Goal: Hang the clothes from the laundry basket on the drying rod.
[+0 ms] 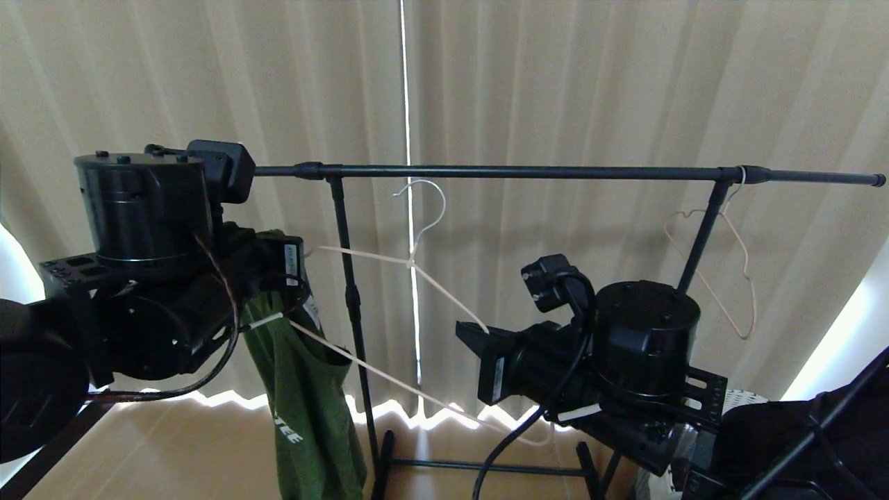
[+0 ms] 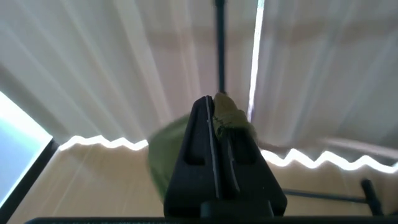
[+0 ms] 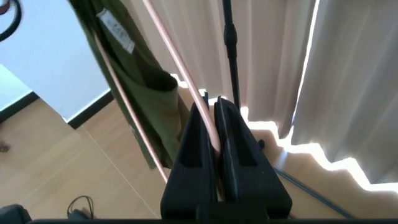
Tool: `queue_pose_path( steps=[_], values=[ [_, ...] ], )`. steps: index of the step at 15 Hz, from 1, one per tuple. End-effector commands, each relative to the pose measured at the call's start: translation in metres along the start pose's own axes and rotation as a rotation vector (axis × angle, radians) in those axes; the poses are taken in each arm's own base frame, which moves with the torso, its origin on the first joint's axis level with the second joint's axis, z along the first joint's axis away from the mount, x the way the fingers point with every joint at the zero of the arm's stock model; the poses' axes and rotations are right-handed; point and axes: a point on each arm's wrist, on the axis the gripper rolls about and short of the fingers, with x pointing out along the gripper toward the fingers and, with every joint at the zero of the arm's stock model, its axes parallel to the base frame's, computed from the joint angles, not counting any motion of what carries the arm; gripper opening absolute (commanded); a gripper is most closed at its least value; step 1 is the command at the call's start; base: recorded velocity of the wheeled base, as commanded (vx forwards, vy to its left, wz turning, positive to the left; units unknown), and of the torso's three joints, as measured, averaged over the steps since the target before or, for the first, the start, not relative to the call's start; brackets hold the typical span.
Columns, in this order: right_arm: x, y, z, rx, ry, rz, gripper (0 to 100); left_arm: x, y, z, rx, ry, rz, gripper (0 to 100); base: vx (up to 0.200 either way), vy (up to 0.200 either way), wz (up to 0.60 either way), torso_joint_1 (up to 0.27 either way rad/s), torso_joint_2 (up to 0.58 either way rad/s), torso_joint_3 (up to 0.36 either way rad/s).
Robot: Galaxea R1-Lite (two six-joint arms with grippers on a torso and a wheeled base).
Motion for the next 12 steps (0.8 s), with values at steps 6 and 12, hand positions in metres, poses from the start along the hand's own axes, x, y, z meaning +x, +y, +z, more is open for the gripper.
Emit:
queue_pose_path(
  steps=[6,12],
  values=[
    [0.016,0.004,0.007,0.000,-0.025,0.011,0,-0.052,-0.039,0.012,0.010,-0.086,-0.315,0,0.000,0.000,0.00,0.000,0.00,0.000],
    [0.013,0.004,0.017,0.005,-0.060,0.010,0,-0.051,-0.042,0.006,0.055,-0.076,-0.517,0,0.000,0.000,0.00,0.000,0.00,0.000]
  ],
)
